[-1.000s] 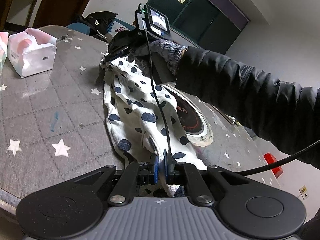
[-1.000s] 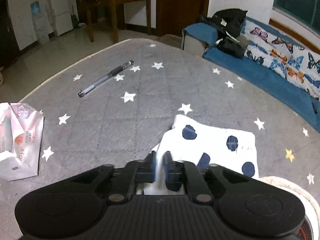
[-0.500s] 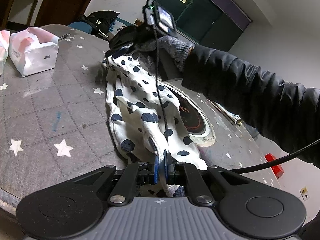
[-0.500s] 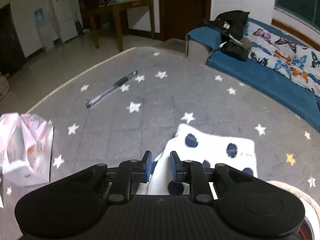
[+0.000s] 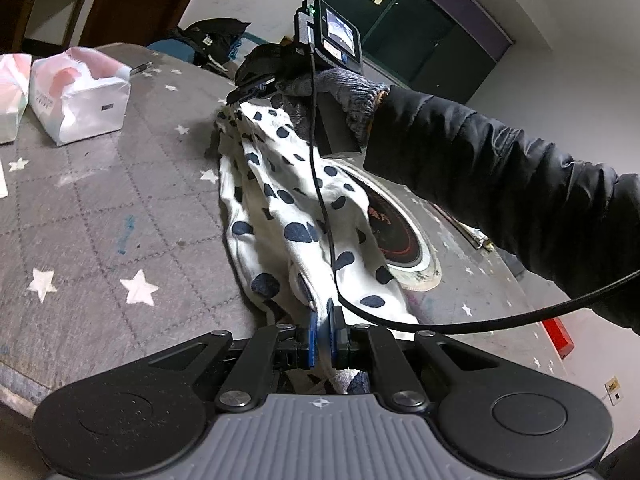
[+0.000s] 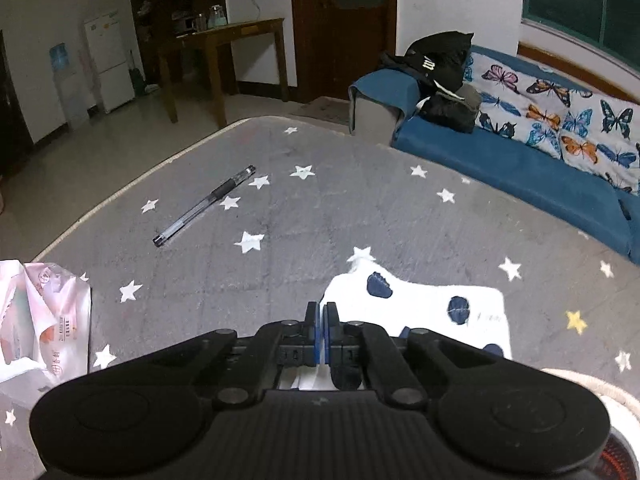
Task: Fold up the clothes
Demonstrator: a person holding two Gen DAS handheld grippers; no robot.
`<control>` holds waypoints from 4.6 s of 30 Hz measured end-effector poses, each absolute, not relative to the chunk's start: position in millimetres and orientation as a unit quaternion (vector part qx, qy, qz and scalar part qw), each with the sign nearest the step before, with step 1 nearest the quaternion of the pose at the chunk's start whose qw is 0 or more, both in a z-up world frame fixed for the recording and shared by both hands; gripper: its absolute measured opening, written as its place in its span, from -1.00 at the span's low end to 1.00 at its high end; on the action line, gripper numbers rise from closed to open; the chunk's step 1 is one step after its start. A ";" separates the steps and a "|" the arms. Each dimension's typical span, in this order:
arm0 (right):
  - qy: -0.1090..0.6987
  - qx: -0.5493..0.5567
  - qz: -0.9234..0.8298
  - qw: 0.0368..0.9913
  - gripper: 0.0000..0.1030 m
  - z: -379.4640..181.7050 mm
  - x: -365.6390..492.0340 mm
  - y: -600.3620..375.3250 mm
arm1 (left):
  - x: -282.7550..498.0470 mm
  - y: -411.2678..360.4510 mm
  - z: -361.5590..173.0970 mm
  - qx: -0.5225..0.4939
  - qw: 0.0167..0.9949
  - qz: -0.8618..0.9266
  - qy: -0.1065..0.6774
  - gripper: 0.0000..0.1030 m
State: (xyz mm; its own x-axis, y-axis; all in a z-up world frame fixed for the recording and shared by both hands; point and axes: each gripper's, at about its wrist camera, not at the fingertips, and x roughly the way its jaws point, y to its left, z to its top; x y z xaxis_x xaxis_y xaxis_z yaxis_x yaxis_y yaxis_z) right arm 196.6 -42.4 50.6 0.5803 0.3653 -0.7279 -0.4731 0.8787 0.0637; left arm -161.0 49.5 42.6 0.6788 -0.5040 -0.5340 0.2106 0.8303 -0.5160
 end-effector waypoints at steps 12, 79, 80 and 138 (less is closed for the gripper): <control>0.382 -0.066 0.270 0.881 -0.71 86.2 180.6 -63.4 | -165.8 52.4 50.5 -0.197 0.899 -0.186 0.344 -0.64; 0.380 0.017 0.249 0.891 -0.39 32.5 14.9 -282.0 | -36.1 39.6 34.8 -0.093 0.915 -0.144 0.365 -0.67; 0.382 0.024 0.248 0.890 -0.40 29.3 17.9 -285.2 | -34.1 38.0 37.0 -0.090 0.917 -0.142 0.362 -0.67; 0.349 -0.002 0.282 0.894 -0.76 27.7 21.3 -272.9 | 11.2 35.7 37.3 -0.049 0.935 -0.089 0.340 -0.95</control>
State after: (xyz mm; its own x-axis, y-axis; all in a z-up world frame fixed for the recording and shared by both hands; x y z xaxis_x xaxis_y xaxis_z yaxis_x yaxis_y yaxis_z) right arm 21.3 -272.9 27.7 0.5977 0.5031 -0.6243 -0.5053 0.8409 0.1939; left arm 11.2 35.7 37.3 0.7529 -0.2003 -0.6269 0.1332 0.9792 -0.1528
